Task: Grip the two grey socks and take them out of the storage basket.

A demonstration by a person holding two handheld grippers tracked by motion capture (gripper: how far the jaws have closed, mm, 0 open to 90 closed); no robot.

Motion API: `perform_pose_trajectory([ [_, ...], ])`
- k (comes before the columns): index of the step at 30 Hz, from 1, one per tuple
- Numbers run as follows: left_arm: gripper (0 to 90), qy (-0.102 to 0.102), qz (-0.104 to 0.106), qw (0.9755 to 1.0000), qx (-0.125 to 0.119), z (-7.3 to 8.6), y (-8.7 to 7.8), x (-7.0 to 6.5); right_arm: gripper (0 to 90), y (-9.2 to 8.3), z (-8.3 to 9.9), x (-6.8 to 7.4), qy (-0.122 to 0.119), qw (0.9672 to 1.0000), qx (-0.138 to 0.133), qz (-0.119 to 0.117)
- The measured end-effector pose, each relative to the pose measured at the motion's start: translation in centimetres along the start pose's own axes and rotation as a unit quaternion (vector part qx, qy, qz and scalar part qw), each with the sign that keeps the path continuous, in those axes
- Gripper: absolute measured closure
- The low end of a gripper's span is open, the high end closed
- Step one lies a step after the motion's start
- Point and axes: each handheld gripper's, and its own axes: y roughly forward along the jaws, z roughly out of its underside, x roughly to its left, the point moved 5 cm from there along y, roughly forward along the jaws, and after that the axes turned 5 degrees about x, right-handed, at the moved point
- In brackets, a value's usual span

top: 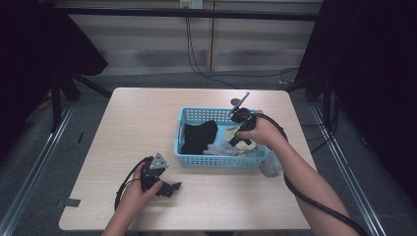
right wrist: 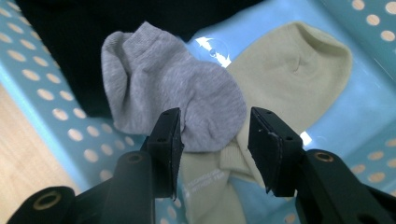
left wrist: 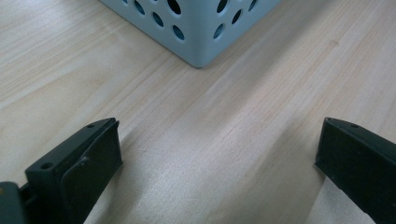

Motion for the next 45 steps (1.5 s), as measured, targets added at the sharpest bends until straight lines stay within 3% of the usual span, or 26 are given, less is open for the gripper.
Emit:
perform_pose_trajectory([
  [13,0.0,0.002,-0.001,1.0,0.0,0.0,0.0,0.0,57.4,3.4,-0.6,0.8,-0.004,0.9997,0.012,-0.019],
  [28,0.0,0.003,-0.001,1.0,0.002,0.0,0.0,0.0,64.8,6.0,-0.6,1.0,-0.013,0.999,0.041,-0.01],
  [32,0.0,0.003,-0.001,1.0,0.002,0.0,0.0,0.0,71.7,6.0,-0.7,1.0,-0.02,0.9987,0.047,0.005],
  [33,0.0,0.003,-0.001,1.0,0.002,0.0,0.0,0.0,73.0,6.0,-0.7,1.2,-0.012,0.9987,0.048,0.008],
  [35,0.0,0.003,-0.001,1.0,0.002,0.0,0.0,0.0,76.2,6.1,-0.7,1.1,-0.026,0.9983,0.049,0.017],
  [42,0.0,0.003,-0.001,1.0,0.002,0.0,0.0,0.0,83.7,5.6,-0.9,1.6,-0.035,0.9977,0.055,0.02],
  [45,0.0,0.005,-0.002,1.0,0.002,0.0,0.0,0.1,84.3,4.8,-1.0,1.5,-0.029,0.9982,0.052,0.01],
])
